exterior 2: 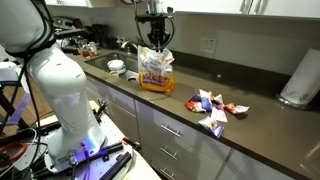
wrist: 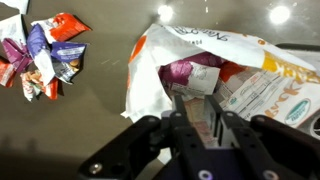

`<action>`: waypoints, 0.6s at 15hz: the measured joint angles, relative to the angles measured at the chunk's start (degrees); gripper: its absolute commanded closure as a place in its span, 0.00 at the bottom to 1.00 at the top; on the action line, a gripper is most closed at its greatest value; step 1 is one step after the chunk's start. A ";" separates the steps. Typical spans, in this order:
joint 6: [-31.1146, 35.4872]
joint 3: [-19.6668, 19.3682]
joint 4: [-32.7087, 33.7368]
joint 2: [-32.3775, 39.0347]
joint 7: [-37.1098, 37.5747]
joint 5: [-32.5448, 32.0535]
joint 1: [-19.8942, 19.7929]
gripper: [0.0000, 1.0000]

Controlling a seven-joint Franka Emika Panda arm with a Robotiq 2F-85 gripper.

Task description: Remove the sachet from the packet

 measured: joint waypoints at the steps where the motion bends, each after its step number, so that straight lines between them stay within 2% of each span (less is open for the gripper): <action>1: 2.82 0.02 -1.47 0.97 0.03 0.21 0.10 0.35; 6: 21.70 0.52 -9.77 7.74 0.04 2.90 0.80 0.04; 7: 25.74 0.65 -11.11 9.33 0.04 2.98 0.97 0.00; 9: 32.05 1.05 -13.00 12.46 0.04 3.43 1.11 0.00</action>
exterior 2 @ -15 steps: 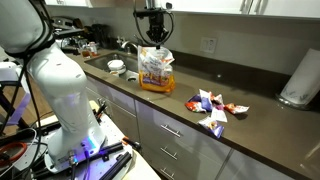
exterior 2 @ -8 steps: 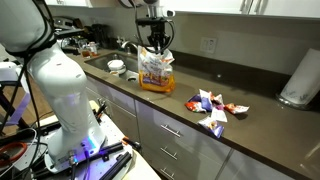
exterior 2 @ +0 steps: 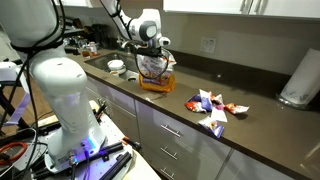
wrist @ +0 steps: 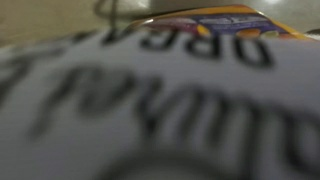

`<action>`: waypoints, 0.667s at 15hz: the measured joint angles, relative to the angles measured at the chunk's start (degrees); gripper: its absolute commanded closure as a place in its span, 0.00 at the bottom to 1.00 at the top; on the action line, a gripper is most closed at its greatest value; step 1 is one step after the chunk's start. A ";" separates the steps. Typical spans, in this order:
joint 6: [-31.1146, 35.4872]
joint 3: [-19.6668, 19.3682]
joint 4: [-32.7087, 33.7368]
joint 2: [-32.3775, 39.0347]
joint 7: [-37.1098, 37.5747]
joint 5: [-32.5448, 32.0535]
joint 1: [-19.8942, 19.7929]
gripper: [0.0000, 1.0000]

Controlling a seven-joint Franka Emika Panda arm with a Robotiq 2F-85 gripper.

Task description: Remove the sachet from the packet

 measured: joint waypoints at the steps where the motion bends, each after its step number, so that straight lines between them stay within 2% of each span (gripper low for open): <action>1: 1.73 0.18 -0.56 1.44 0.00 0.01 0.00 0.00; 9: 3.95 0.35 -1.42 10.18 1.59 -0.88 0.43 0.00; 10: 4.91 0.33 -1.43 10.91 1.82 -0.94 0.63 0.25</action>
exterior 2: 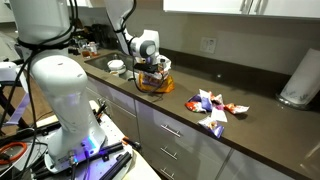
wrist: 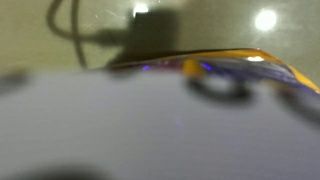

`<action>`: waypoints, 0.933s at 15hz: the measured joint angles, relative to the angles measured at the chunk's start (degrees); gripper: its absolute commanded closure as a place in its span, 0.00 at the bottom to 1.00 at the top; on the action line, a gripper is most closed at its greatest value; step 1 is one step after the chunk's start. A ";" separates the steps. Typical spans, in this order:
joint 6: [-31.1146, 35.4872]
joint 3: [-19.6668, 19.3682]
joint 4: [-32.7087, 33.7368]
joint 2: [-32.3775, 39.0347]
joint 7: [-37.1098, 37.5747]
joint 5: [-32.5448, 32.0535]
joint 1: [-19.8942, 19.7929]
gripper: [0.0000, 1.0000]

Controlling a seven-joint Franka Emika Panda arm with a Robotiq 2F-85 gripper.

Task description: Remove the sachet from the packet

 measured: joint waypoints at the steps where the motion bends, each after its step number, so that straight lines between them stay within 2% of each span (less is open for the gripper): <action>1: 0.78 0.00 0.00 0.60 0.18 -0.01 0.09 0.26; 5: 1.72 -0.15 0.14 1.40 0.80 -0.31 0.18 0.51; 7: -0.32 -0.31 0.66 0.61 1.14 -0.39 0.17 0.66; 11: -11.33 -0.46 3.28 -4.93 1.16 -0.39 0.12 0.92; 14: -20.17 -0.46 5.72 -10.87 1.16 -0.39 0.07 0.99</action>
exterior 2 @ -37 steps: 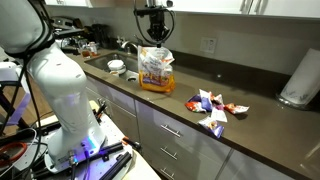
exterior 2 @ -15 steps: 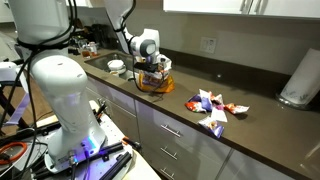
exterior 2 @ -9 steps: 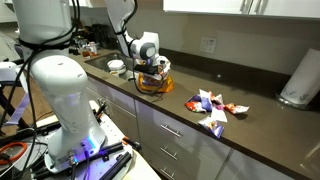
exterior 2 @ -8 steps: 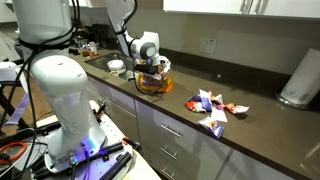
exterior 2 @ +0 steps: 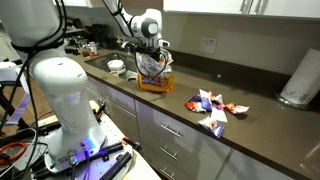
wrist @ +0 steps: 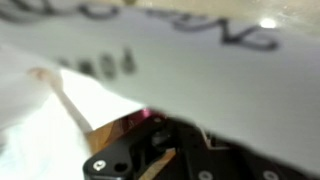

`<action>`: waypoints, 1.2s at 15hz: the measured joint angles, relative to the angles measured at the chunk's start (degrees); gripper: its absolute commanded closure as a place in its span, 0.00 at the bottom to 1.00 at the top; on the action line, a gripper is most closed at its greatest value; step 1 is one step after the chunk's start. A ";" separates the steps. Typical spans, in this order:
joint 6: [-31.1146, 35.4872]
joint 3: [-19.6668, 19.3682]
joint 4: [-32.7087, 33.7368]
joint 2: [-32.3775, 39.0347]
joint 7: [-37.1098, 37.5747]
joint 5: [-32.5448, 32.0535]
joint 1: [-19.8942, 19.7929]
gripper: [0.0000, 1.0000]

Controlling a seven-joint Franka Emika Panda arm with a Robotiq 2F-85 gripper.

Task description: Remove the sachet from the packet

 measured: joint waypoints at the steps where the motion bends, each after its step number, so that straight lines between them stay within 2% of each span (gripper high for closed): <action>1: -2.55 0.00 0.87 -1.91 0.00 0.00 -0.01 0.99; 6: -12.21 0.00 5.01 -9.03 0.00 -0.07 -0.07 0.95; 11: -15.73 -0.09 8.05 -12.73 0.02 -1.15 -0.39 0.96; 13: -15.88 -0.12 9.02 -13.44 0.03 -1.45 -0.73 0.71; 18: -15.25 -0.51 8.33 -12.25 0.08 -1.29 -1.05 0.40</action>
